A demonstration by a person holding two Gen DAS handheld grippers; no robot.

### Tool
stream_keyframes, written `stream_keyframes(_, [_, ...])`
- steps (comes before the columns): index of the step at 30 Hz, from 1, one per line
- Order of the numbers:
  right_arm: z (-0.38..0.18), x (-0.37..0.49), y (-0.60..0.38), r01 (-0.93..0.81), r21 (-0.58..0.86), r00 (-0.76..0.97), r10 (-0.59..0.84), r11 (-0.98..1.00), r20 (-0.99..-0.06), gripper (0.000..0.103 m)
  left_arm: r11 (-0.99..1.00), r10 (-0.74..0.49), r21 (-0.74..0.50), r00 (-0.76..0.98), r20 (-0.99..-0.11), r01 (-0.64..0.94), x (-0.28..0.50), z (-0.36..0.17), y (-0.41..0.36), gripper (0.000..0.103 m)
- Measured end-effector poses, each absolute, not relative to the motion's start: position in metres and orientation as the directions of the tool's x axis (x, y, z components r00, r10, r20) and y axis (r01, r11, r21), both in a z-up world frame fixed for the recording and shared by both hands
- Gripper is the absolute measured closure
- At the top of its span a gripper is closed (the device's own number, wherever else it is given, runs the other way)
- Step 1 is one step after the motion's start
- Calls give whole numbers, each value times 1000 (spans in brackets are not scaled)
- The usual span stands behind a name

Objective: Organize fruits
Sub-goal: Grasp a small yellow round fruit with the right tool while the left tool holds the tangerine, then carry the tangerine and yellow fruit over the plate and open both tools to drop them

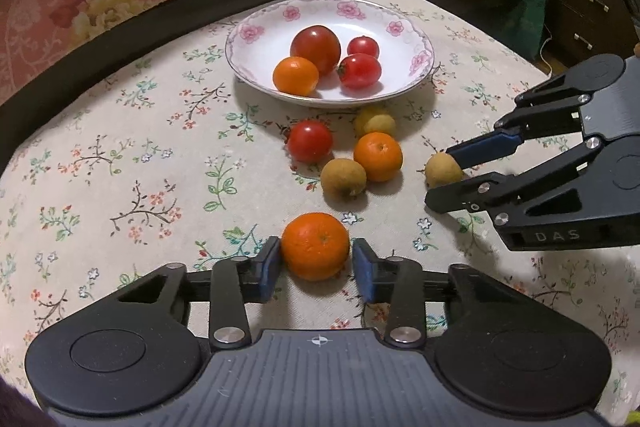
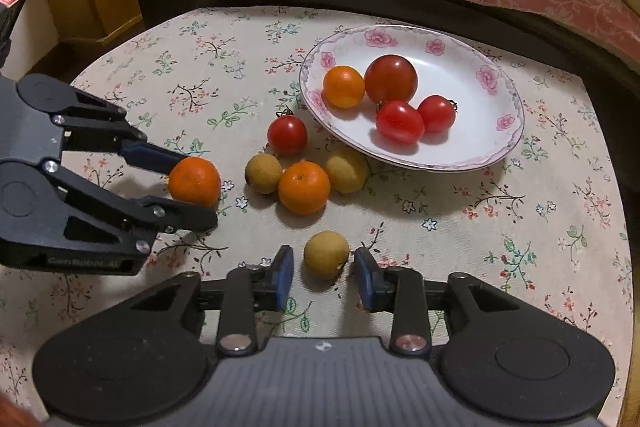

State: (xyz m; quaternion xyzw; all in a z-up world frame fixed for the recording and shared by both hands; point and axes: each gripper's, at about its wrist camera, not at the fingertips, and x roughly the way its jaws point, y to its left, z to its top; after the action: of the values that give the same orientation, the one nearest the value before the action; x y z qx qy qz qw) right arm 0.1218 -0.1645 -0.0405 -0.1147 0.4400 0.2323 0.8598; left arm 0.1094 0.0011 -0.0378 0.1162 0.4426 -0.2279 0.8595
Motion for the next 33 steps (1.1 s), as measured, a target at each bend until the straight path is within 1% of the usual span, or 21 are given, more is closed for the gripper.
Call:
stream_keyframes(1, [-40, 122, -164, -497, 5, 506, 294, 868, -811, 78, 871, -286, 0, 507, -813, 492, 109, -38, 1, 59])
stream_keyframes(11, [-35, 122, -166, -481, 20, 518, 302, 877, -800, 79, 867, -293, -2, 507, -811, 498, 109, -32, -1, 60])
stream_keyframes(23, [-8, 124, -169, -452, 38, 577, 324, 891, -750, 79, 874, -316, 2, 572, -757, 485, 127, -2, -14, 60])
stream_keyframes(33, [7, 143, -181, -391, 67, 619, 316, 918, -719, 78, 881, -328, -9, 595, -734, 474, 149, 7, -29, 60])
